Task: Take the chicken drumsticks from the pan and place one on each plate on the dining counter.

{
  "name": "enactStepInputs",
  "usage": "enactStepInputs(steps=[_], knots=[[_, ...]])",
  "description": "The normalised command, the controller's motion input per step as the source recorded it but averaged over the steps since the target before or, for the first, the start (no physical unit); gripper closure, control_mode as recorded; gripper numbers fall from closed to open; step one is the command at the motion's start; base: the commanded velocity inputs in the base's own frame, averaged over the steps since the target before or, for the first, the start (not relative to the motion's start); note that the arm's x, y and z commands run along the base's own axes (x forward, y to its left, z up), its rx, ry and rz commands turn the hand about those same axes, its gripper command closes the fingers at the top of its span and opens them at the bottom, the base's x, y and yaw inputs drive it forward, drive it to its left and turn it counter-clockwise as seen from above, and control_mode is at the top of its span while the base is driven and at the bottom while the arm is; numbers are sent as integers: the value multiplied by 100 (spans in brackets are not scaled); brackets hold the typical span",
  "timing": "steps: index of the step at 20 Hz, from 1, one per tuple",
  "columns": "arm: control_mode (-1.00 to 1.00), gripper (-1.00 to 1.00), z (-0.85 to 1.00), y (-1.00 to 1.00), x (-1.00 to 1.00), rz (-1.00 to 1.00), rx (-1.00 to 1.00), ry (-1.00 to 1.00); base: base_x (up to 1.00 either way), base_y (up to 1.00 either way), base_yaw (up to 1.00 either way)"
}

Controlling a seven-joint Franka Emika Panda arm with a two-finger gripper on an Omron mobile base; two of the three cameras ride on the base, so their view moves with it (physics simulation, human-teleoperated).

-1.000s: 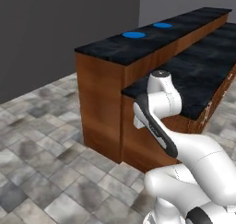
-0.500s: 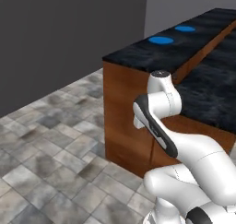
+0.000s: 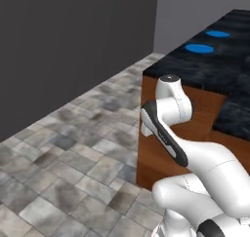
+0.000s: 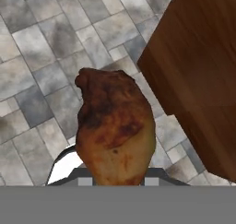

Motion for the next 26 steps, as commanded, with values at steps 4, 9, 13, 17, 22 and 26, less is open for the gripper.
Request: enactStepInputs(steps=[4, 9, 13, 17, 22, 26], knots=[[100, 100, 0, 0, 0, 0, 0, 0, 73, 91, -20], [100, 100, 0, 0, 0, 0, 0, 0, 77, 81, -29], [100, 100, 0, 0, 0, 0, 0, 0, 85, 64, -46], [100, 100, 0, 0, 0, 0, 0, 0, 88, 60, -51], [100, 100, 0, 0, 0, 0, 0, 0, 88, 59, -51], [100, 100, 0, 0, 0, 0, 0, 0, 88, 60, -51]])
